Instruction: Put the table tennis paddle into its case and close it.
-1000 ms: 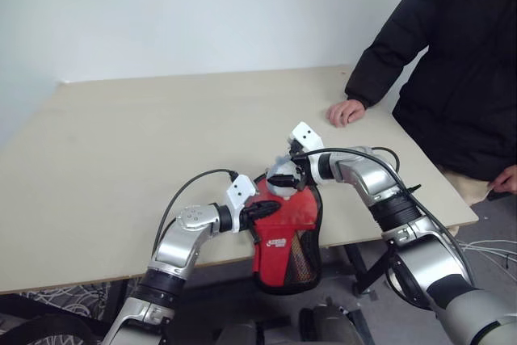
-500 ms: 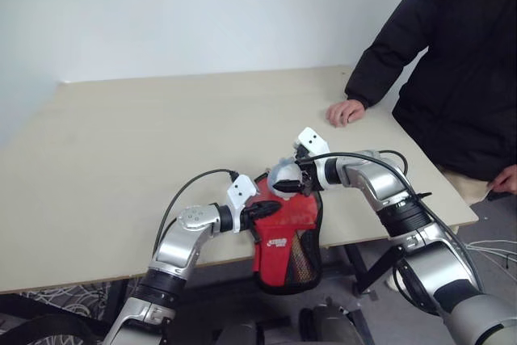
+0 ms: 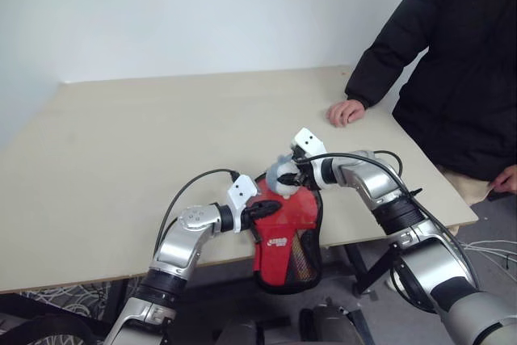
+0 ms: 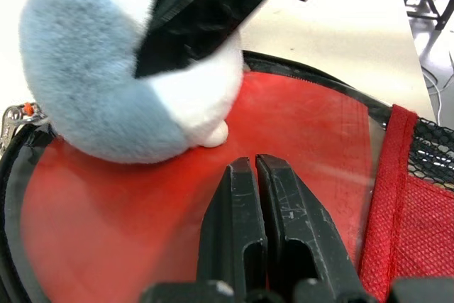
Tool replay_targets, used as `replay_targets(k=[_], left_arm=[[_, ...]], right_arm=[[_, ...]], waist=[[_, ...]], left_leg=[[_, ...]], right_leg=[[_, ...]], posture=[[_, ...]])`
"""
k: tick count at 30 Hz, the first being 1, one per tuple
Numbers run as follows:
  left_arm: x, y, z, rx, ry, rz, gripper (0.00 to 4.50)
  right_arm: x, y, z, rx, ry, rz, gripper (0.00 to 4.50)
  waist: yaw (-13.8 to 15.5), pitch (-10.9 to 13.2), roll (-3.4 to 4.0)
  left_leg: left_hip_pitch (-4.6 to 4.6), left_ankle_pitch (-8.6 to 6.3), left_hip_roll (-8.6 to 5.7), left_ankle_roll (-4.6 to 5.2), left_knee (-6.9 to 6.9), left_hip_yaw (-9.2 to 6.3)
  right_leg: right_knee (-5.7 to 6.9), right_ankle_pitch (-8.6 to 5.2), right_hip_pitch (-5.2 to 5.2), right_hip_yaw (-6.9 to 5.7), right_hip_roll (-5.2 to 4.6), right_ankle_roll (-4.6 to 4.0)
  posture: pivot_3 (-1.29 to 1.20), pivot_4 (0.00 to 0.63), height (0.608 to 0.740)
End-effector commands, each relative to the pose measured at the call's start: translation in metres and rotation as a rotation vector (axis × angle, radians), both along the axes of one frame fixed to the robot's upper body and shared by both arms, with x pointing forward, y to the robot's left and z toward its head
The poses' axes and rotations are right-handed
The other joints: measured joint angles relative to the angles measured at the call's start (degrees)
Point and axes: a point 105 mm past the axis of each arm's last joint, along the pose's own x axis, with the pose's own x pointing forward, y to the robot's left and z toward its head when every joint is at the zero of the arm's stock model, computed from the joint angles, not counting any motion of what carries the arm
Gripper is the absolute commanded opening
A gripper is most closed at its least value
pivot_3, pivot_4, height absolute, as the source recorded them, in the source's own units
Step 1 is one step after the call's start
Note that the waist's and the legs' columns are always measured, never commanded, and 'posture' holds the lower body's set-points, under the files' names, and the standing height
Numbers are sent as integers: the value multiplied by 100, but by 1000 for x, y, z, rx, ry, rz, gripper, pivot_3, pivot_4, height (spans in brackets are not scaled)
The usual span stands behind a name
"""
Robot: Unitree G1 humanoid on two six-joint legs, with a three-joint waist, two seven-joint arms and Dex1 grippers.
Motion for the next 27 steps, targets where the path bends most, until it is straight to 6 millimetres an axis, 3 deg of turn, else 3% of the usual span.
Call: replay_targets(k=[1, 6, 12, 22, 27], left_arm=[[5, -4, 12, -19, -49, -14, 0], [5, -4, 12, -17, -48, -15, 0], [6, -6, 15, -27, -53, -17, 0], [21, -27, 41, -59, -151, -4, 0], [19, -38, 56, -82, -156, -51, 0]], right_arm=[[8, 7, 17, 8, -64, 15, 708], [13, 10, 18, -2, -78, 23, 350], [20, 10, 22, -7, -77, 20, 327], [29, 11, 28, -3, -72, 21, 327], [30, 13, 28, 6, -58, 25, 327]], waist=[[-1, 0, 0], [0, 0, 0], [0, 0, 0], [3, 0, 0], [-13, -1, 1]], left_leg=[[0, 0, 0, 0, 0, 1], [0, 0, 1, 0, 1, -1], [-1, 0, 0, 0, 1, 0], [-4, 0, -2, 1, 5, -1], [-5, -1, -1, 1, 5, 0]], right_leg=[[0, 0, 0, 1, 0, 0], [1, 1, 1, -1, 0, -1], [1, 1, 0, 1, -1, -1], [0, 5, -1, 1, -3, -5], [0, 7, -2, 3, 0, -8]], posture=[[0, 0, 740], [0, 0, 740], [0, 0, 740], [0, 0, 740], [0, 0, 740]])
